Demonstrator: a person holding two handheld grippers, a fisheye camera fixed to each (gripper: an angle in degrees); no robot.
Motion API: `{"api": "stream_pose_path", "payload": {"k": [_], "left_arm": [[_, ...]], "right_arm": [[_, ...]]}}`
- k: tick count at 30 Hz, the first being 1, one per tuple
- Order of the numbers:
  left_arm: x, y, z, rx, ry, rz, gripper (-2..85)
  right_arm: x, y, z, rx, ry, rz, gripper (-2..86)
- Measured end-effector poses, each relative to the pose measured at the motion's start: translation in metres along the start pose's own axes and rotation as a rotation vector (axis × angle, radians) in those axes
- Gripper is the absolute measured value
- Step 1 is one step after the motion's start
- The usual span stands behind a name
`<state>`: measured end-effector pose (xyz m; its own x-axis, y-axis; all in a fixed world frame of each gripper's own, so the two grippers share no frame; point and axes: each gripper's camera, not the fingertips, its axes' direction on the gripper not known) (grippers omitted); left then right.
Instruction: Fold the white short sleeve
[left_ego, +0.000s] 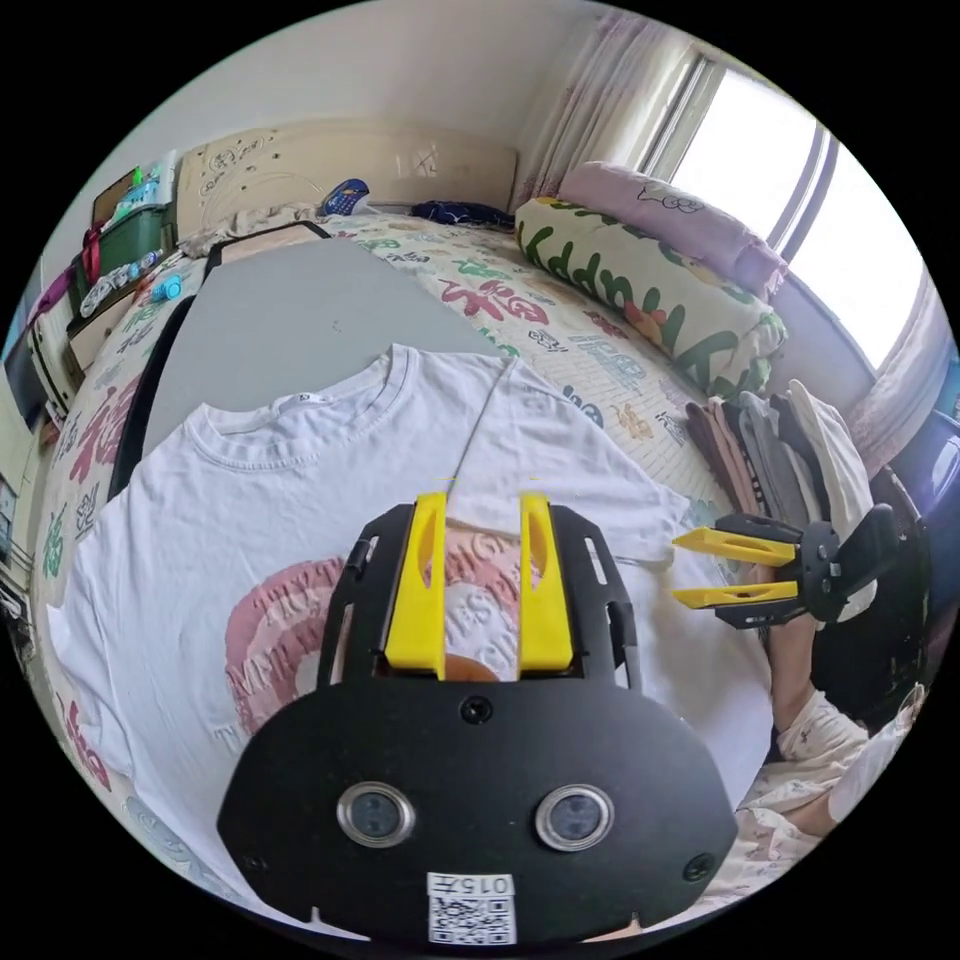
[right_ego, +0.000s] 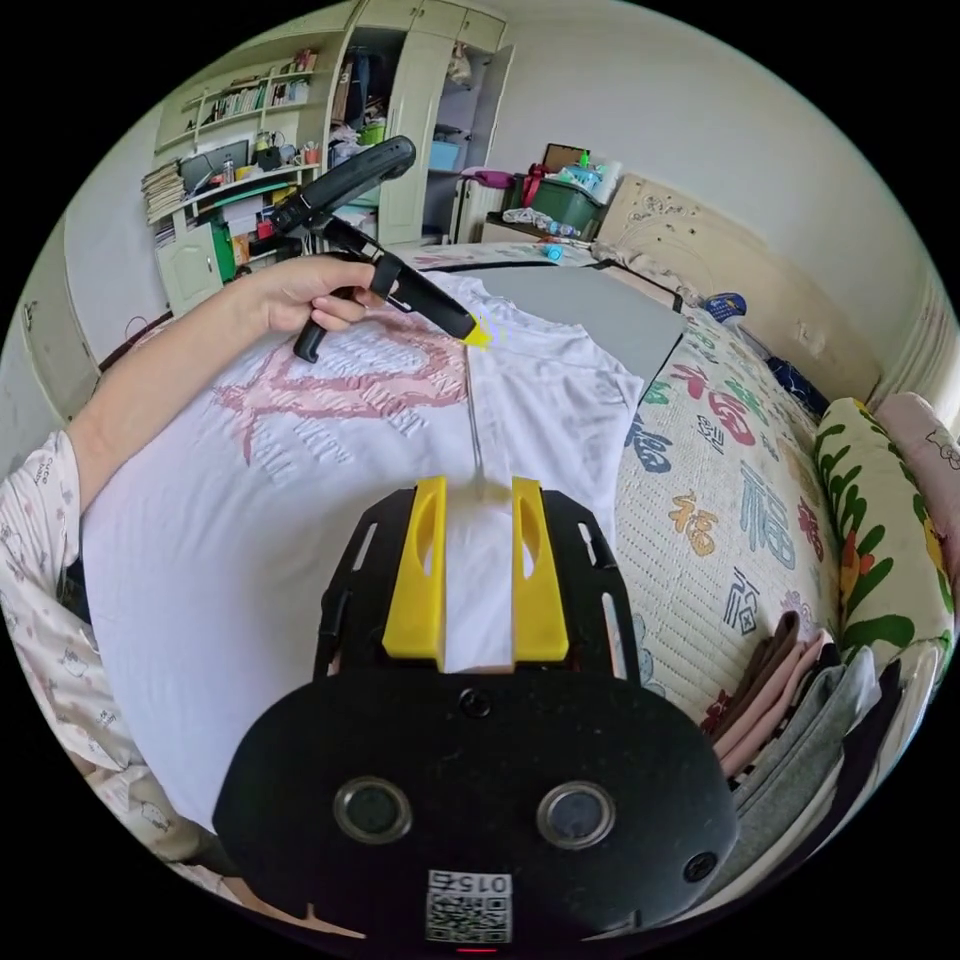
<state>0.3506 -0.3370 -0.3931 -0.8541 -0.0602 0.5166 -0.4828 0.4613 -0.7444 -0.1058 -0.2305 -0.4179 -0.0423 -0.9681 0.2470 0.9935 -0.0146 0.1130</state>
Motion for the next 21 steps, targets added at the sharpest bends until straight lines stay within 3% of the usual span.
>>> {"api": "stream_pose_path", "payload": {"k": [7,14,18,21], "left_arm": [[0.030,0.003,0.045,-0.040,-0.101,0.005,5.7],[0.059,0.013,0.044,0.035,-0.104,0.040,0.6],[0.065,0.016,0.066,-0.052,-0.097,0.063,0.2],[0.068,0.024,0.062,0.054,-0.146,0.001,0.2]], "right_arm": [[0.017,0.003,-0.004,-0.019,0.019,0.016,5.1],[0.034,0.005,-0.026,0.040,-0.055,0.026,0.9],[0.037,0.001,-0.023,-0.002,-0.086,-0.013,2.3],[0.054,0.000,-0.037,0.023,-0.007,0.052,6.8]]}}
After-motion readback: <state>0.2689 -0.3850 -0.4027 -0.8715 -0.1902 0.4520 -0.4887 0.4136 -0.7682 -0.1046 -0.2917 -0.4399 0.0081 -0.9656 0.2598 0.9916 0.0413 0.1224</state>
